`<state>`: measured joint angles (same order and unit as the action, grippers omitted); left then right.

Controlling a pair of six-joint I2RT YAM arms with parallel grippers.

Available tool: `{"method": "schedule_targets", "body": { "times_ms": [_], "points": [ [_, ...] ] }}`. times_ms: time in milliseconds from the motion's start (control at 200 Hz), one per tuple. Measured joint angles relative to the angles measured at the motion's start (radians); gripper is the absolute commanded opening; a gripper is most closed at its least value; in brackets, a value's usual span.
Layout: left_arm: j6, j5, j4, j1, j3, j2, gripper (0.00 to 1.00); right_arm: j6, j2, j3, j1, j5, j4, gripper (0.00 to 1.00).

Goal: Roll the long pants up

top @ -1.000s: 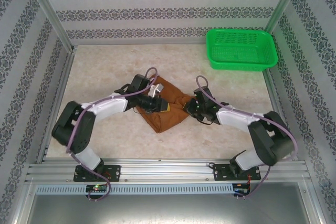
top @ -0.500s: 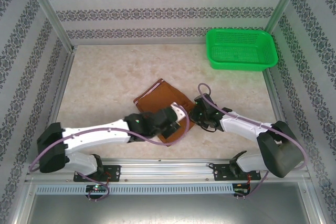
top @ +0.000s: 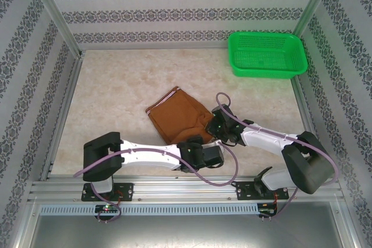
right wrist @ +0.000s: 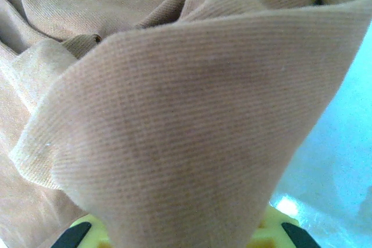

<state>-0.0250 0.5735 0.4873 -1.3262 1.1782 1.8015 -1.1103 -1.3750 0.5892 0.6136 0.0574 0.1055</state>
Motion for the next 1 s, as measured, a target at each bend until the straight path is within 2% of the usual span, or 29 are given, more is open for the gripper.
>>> {"method": "schedule_targets", "body": {
  "times_ms": [145, 305, 365, 425, 485, 520, 654, 674, 764, 804, 879, 999],
  "points": [
    [0.029, 0.088, 0.050, 0.011, 0.025, 0.128, 0.63, -0.019, 0.029, -0.022, 0.000, 0.004, -0.012, 0.00],
    [0.094, 0.098, 0.084, 0.045, 0.051, 0.158, 0.64, -0.037, 0.082, -0.040, 0.004, 0.011, 0.006, 0.00],
    [0.109, 0.093, 0.098, 0.064, 0.069, 0.165, 0.62, -0.048, 0.107, -0.047, -0.003, 0.003, 0.005, 0.00],
    [0.113, 0.083, 0.101, 0.075, 0.090, 0.175, 0.47, -0.055, 0.128, -0.056, -0.025, -0.001, 0.002, 0.00],
    [0.111, 0.061, 0.097, 0.084, 0.112, 0.190, 0.16, -0.066, 0.145, -0.069, -0.046, -0.005, -0.003, 0.00],
    [0.106, 0.041, 0.087, 0.089, 0.119, 0.196, 0.01, -0.071, 0.152, -0.078, -0.060, -0.007, -0.006, 0.00],
    [0.061, -0.070, 0.039, 0.114, 0.125, 0.197, 0.00, -0.095, 0.183, -0.104, -0.105, 0.000, -0.008, 0.00],
    [0.052, -0.090, 0.032, 0.119, 0.125, 0.194, 0.00, -0.097, 0.186, -0.106, -0.111, 0.002, -0.008, 0.07],
    [0.019, -0.211, 0.018, 0.148, 0.126, 0.165, 0.00, -0.090, 0.189, -0.102, -0.129, 0.008, -0.002, 0.54],
    [0.025, -0.296, 0.037, 0.179, 0.131, 0.151, 0.00, -0.069, 0.195, -0.098, -0.141, 0.010, 0.024, 0.67],
    [0.050, -0.484, 0.078, 0.269, 0.150, 0.129, 0.00, -0.020, 0.208, -0.068, -0.160, -0.016, 0.089, 0.78],
    [0.102, -0.752, 0.120, 0.391, 0.181, 0.116, 0.00, 0.058, 0.210, 0.031, -0.180, -0.044, 0.196, 0.80]
  ]
}}
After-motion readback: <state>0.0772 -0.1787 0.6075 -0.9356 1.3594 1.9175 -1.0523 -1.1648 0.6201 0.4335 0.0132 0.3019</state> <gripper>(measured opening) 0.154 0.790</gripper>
